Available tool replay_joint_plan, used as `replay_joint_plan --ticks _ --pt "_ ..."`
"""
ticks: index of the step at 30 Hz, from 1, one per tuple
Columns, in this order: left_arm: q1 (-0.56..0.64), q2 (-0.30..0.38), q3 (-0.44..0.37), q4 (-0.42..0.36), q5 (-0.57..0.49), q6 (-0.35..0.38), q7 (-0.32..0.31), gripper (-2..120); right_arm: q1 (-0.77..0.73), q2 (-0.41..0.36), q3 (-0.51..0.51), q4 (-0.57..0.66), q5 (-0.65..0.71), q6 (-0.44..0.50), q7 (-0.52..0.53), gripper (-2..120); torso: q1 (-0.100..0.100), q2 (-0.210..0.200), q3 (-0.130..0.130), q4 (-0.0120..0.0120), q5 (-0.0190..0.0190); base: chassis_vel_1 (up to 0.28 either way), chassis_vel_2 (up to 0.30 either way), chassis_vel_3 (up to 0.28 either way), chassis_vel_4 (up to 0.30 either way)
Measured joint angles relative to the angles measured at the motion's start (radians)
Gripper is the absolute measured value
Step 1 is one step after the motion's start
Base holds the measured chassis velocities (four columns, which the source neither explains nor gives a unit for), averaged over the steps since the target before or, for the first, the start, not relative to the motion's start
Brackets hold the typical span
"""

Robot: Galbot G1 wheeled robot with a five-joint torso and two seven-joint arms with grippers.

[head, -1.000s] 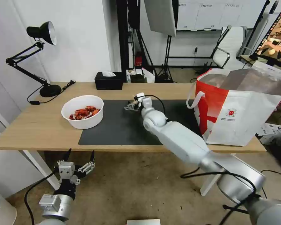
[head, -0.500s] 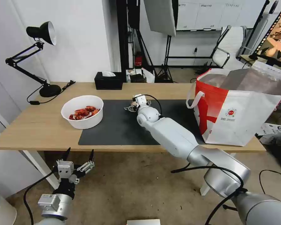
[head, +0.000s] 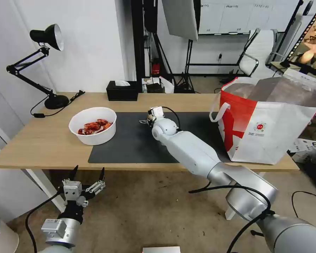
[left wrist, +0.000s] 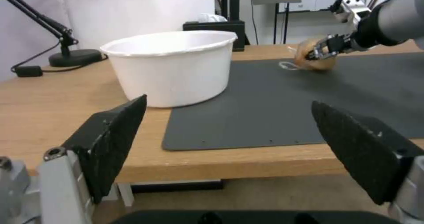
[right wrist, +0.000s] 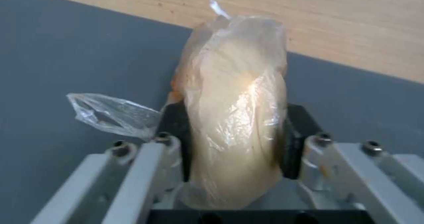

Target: Pick up the trash from the table and place it into the takeout bag.

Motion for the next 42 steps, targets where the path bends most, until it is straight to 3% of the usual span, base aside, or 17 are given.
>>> replay_joint_plan --ticks 4,8,11,14,16,17,19,20,23,27,33,37,39,42 --pt "0.0 0.001 0.002 -0.005 0.001 0.0 0.0 100 -0.01 -0.028 -0.001 0.047 0.019 0.002 0.015 24 0.0 0.0 0.0 -0.0001 0.0 0.0 0.0 0.0 0.0" --pt "-0.001 0.007 0.003 -0.015 0.001 0.007 -0.001 100 -0.038 -0.111 0.011 0.182 0.028 0.059 0.026 13 0.0 0.0 0.0 0.0002 0.0001 0.0 0.0 0.0 0.0" --pt "0.001 0.01 0.005 -0.027 -0.001 0.012 -0.002 100 -0.079 -0.254 0.033 0.408 0.036 0.107 0.047 7 0.0 0.0 0.0 -0.0003 0.0003 0.0 0.0 0.0 0.0" --pt "0.001 0.01 0.009 -0.031 -0.006 0.013 -0.002 100 -0.093 -0.315 0.046 0.504 0.048 0.119 0.059 7 0.0 0.0 0.0 -0.0002 0.0004 0.0 0.0 0.0 0.0" --pt "0.008 0.008 0.021 -0.038 -0.01 0.016 -0.003 100 -0.129 -0.441 0.091 0.67 0.076 0.128 0.081 7 0.0 0.0 0.0 -0.0001 0.0004 0.0 0.0 0.0 0.0" --pt "0.008 0.008 0.021 -0.038 -0.01 0.016 -0.003 100 -0.129 -0.441 0.091 0.67 0.076 0.128 0.081 7 0.0 0.0 0.0 -0.0001 0.0004 0.0 0.0 0.0 0.0" --pt "0.01 0.008 0.028 -0.047 -0.009 0.017 -0.003 100 -0.157 -0.543 0.144 0.788 0.107 0.129 0.095 7 0.0 0.0 0.0 -0.0006 0.0004 0.0 0.0 0.0 0.0" --pt "0.01 0.008 0.028 -0.047 -0.009 0.017 -0.003 100 -0.157 -0.543 0.144 0.788 0.107 0.129 0.095 7 0.0 0.0 0.0 -0.0006 0.0004 0.0 0.0 0.0 0.0" --pt "0.009 0.01 0.034 -0.057 -0.006 0.015 -0.003 100 -0.172 -0.663 0.204 0.903 0.14 0.129 0.103 7 0.0 0.0 0.0 -0.0003 0.0003 0.0 0.0 0.0 0.0" --pt "0.012 0.009 0.043 -0.081 -0.002 0.001 -0.001 100 -0.177 -0.74 0.257 0.957 0.145 0.131 0.102 7 0.0 0.0 0.0 -0.0003 0.0001 0.0 0.0 0.0 0.0" --pt "0.019 0.006 0.049 -0.104 -0.007 -0.001 0.0 100 -0.192 -0.788 0.29 0.975 0.145 0.141 0.109 7 0.0 0.0 0.0 -0.0001 0.0003 0.0 0.0 0.0 0.0" --pt "0.031 0.001 0.047 -0.124 -0.012 -0.004 0.0 100 -0.238 -0.824 0.328 0.982 0.088 0.172 0.214 7 0.0 0.0 0.0 -0.0002 0.0002 0.0 0.0 0.0 0.0" --pt "0.037 -0.004 0.047 -0.129 -0.011 -0.005 0.001 100 -0.254 -0.825 0.339 0.982 0.072 0.176 0.329 7 0.0 0.0 0.0 -0.0001 0.0002 0.0 0.0 0.0 0.0" --pt "0.04 -0.008 0.051 -0.134 -0.011 -0.005 0.001 100 -0.262 -0.831 0.354 0.98 0.116 0.157 0.429 6 0.0 0.0 0.0 0.0 0.0 0.0 0.0 0.0 0.0"
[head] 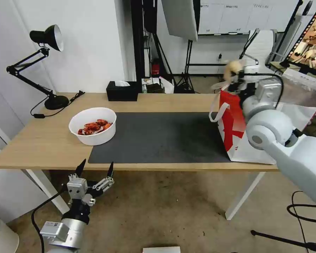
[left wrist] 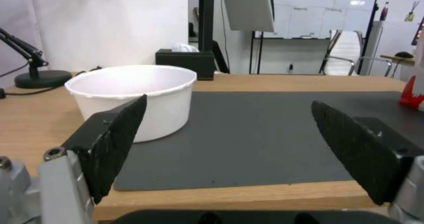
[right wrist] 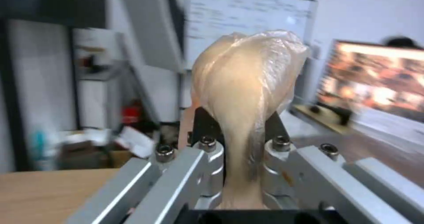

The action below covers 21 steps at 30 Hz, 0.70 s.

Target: Pick up the trash from the table and place it into the takeout bag.

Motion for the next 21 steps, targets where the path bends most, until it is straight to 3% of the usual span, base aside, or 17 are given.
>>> replay_joint_plan --ticks 4,7,11,21 --pt "0.002 -0.004 0.005 -0.006 0.001 0.0 0.001 100 0.0 -0.02 0.014 -0.001 0.108 -0.05 0.068 6 0.0 0.0 0.0 -0.0001 0.0 0.0 0.0 0.0 0.0" --pt "0.006 -0.005 0.006 -0.008 0.002 0.0 0.002 100 0.002 -0.035 0.018 -0.001 0.172 -0.078 0.081 14 0.0 0.0 0.0 -0.0001 -0.0001 0.0 0.0 0.0 0.0" --pt "0.007 -0.003 0.004 -0.008 0.0 0.0 0.003 100 0.003 -0.044 0.018 0.0 0.202 -0.103 0.088 32 0.0 0.0 0.0 -0.0001 -0.0001 0.0 0.0 0.0 0.0" --pt "0.015 0.0 -0.011 -0.016 -0.004 0.0 0.003 100 0.004 -0.032 0.015 -0.003 0.206 -0.118 0.085 64 0.0 0.0 0.0 0.0 -0.0001 0.0 0.0 0.0 0.0"
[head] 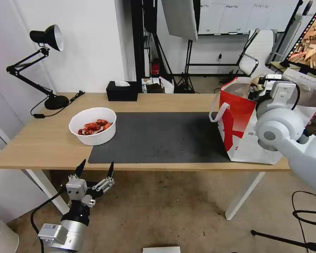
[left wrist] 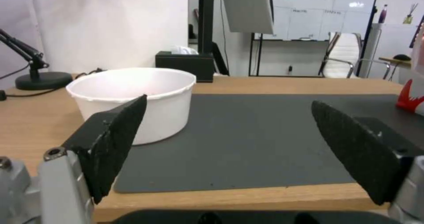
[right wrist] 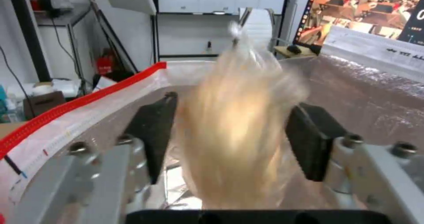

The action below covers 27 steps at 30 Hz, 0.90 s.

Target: Pick up the trash from the table and place it into the takeout bag.

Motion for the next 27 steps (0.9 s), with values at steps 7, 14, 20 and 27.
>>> replay_joint_plan --ticks 7,14,20,27 --pt "-0.002 -0.001 0.003 0.001 0.0 0.0 0.0 100 0.001 0.002 -0.004 -0.004 0.0 -0.007 -0.005 92 0.0 0.0 0.0 0.0 0.0 0.0 0.0 0.0 0.0" --pt "-0.013 0.005 0.009 0.002 -0.005 0.002 0.0 100 -0.005 -0.01 -0.004 0.002 0.0 -0.008 -0.011 100 0.0 0.0 0.0 -0.0001 0.0 0.0 0.0 0.0 0.0" --pt "-0.017 0.01 0.011 0.002 -0.01 0.003 0.0 100 -0.021 -0.008 0.007 0.014 -0.026 0.084 -0.073 100 0.0 0.0 0.0 -0.0001 0.0 0.0 0.0 0.0 0.0" --pt "-0.022 0.013 0.01 -0.009 -0.02 0.005 -0.001 100 -0.12 -0.027 0.082 0.089 -0.092 0.341 -0.397 100 0.0 0.0 0.0 0.0001 -0.0001 0.0 0.0 0.0 0.0"
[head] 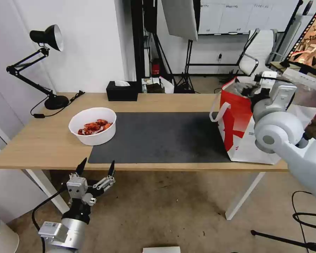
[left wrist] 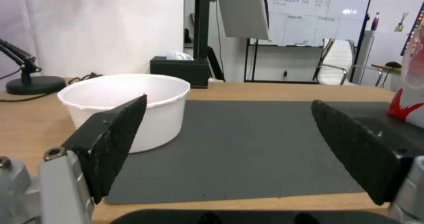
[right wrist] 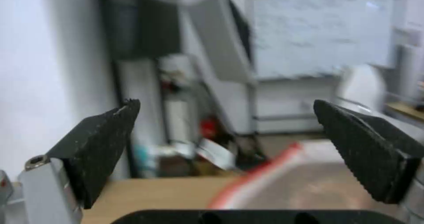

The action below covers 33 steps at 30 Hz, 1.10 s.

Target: Pick up the trash from the table and place it into the takeout bag.

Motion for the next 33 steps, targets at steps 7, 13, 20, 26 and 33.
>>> replay_joint_plan --ticks 7,13,20,26,33 --pt "0.018 -0.021 -0.02 -0.007 0.006 -0.003 0.0 100 -0.198 -0.032 0.039 0.097 -0.074 0.159 -0.174 100 0.0 0.0 0.0 -0.0003 -0.0001 0.0 0.0 0.0 0.0" --pt "0.05 -0.074 -0.039 -0.014 0.041 -0.02 0.004 100 -0.418 0.04 0.102 0.108 -0.207 0.236 -0.282 100 0.0 0.0 0.0 0.0003 0.0 0.0 0.0 0.0 0.0" --pt "0.054 -0.091 -0.015 0.015 0.063 -0.022 0.004 100 -0.818 0.147 0.258 0.084 -0.421 0.302 -0.375 100 0.0 0.0 0.0 -0.0004 0.0003 0.0 0.0 0.0 0.0" --pt "0.055 -0.102 -0.007 0.03 0.076 -0.021 0.003 100 -0.989 0.216 0.306 0.072 -0.529 0.331 -0.394 100 0.0 0.0 0.0 -0.0004 0.0 0.0 0.0 0.0 0.0" --pt "0.066 -0.1 -0.011 0.034 0.091 -0.007 0.0 100 -1.082 0.26 0.333 0.085 -0.588 0.34 -0.365 100 0.0 0.0 0.0 -0.0002 0.0001 0.0 0.0 0.0 0.0"
